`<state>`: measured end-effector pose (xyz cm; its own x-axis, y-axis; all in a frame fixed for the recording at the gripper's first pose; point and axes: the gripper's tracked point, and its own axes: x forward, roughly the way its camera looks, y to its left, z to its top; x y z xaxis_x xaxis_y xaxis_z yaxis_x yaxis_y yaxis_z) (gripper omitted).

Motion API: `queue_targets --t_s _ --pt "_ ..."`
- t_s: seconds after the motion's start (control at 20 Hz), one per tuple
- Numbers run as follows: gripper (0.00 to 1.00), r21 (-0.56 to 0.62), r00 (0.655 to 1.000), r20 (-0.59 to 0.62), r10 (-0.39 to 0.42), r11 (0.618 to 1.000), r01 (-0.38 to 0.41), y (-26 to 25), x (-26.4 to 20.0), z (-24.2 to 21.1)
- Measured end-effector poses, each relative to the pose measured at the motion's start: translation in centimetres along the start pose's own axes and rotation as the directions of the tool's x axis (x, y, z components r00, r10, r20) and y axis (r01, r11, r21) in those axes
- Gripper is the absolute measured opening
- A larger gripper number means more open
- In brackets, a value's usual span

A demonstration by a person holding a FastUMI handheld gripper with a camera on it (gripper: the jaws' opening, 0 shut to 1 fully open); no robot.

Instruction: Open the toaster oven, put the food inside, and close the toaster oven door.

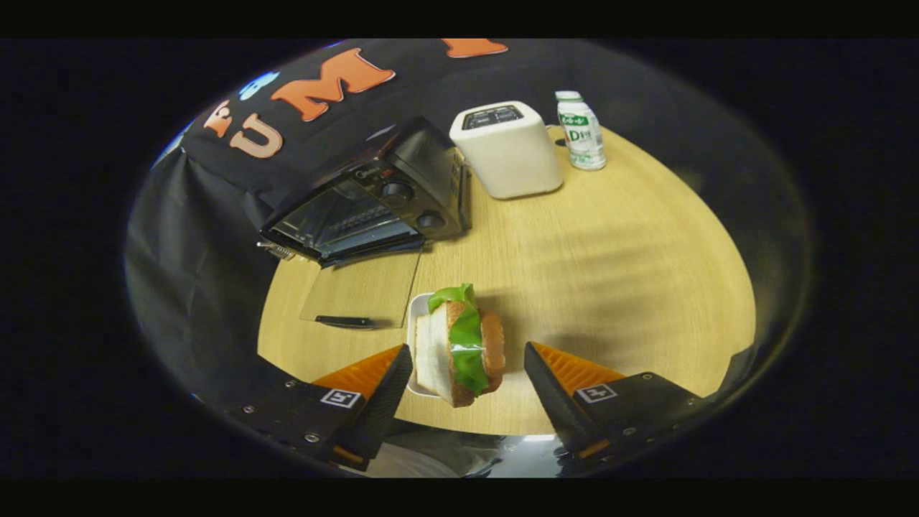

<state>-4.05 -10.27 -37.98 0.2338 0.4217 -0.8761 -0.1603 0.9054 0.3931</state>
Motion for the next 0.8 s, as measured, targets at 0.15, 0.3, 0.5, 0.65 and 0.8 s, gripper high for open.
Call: queue_targets --t_s 0.15,0.3,0.5,0.65,0.8 --pt "0.75 0.058 0.998 -0.037 0.047 0.997 -0.045 0.2 0.9 -0.3" --pt "0.52 0.081 0.998 -0.036 0.059 0.995 -0.056 0.0 0.8 0.1" --pt "0.34 0.089 0.997 -0.019 0.074 0.993 -0.072 1.2 0.8 0.6" --pt "0.27 0.065 0.998 0.0 0.065 0.996 -0.065 2.2 -0.2 1.1" --pt "0.27 0.029 0.998 0.043 0.054 0.998 -0.055 3.5 -1.9 2.1"
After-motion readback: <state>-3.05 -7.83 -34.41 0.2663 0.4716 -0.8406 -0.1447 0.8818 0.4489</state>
